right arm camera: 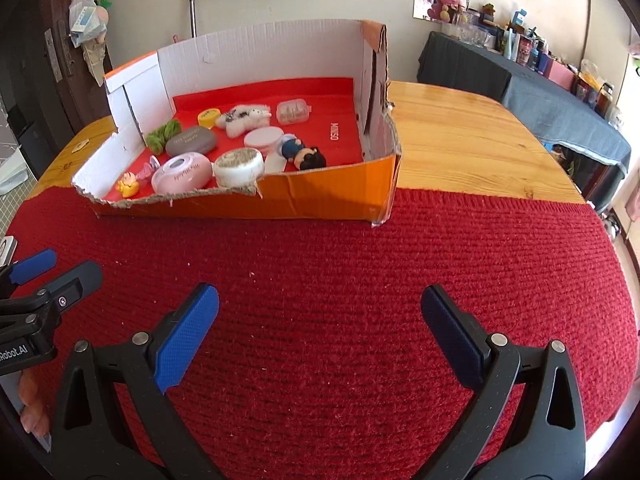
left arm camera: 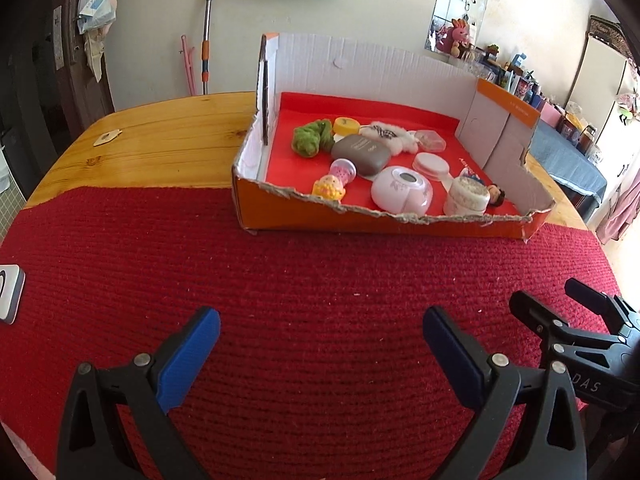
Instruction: Organize objects
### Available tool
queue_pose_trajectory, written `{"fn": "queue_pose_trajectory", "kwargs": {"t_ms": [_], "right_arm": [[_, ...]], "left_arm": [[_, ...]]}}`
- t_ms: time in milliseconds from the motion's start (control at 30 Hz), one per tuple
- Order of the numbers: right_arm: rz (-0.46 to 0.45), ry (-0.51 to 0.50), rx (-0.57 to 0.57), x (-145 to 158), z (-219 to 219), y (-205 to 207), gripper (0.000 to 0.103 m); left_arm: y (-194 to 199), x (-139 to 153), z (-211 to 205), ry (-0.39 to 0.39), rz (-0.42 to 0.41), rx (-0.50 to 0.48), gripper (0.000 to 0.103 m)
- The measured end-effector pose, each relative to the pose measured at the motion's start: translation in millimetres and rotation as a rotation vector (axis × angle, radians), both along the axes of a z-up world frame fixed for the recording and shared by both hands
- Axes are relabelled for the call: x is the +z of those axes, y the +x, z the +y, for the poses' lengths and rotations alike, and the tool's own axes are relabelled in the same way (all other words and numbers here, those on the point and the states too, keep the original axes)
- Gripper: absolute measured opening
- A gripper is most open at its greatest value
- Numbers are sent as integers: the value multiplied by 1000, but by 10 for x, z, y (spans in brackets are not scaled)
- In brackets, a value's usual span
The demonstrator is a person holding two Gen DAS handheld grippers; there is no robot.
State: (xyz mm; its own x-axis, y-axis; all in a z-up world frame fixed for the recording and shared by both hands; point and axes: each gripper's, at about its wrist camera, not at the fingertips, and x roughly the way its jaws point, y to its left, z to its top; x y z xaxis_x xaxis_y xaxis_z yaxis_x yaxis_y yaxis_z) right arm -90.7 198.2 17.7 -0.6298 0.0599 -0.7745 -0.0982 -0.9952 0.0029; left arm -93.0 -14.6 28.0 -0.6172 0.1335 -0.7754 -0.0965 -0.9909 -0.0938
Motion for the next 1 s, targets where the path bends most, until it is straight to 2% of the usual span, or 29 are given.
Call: {"fn": "queue_pose_trajectory", "kwargs": {"t_ms": [133, 300, 1000], "right_arm": [[-29, 16, -42, -84, 62, -7, 103], [-36, 24, -57, -113, 76, -11, 103], [-31, 24, -61, -108, 76, 3, 103]], "left_arm": [[-29, -106, 13, -45, -30, 23, 103], [-19, -150, 51, -91, -11, 40, 103], [-43, -143, 21, -89, -4, 53, 103]]}}
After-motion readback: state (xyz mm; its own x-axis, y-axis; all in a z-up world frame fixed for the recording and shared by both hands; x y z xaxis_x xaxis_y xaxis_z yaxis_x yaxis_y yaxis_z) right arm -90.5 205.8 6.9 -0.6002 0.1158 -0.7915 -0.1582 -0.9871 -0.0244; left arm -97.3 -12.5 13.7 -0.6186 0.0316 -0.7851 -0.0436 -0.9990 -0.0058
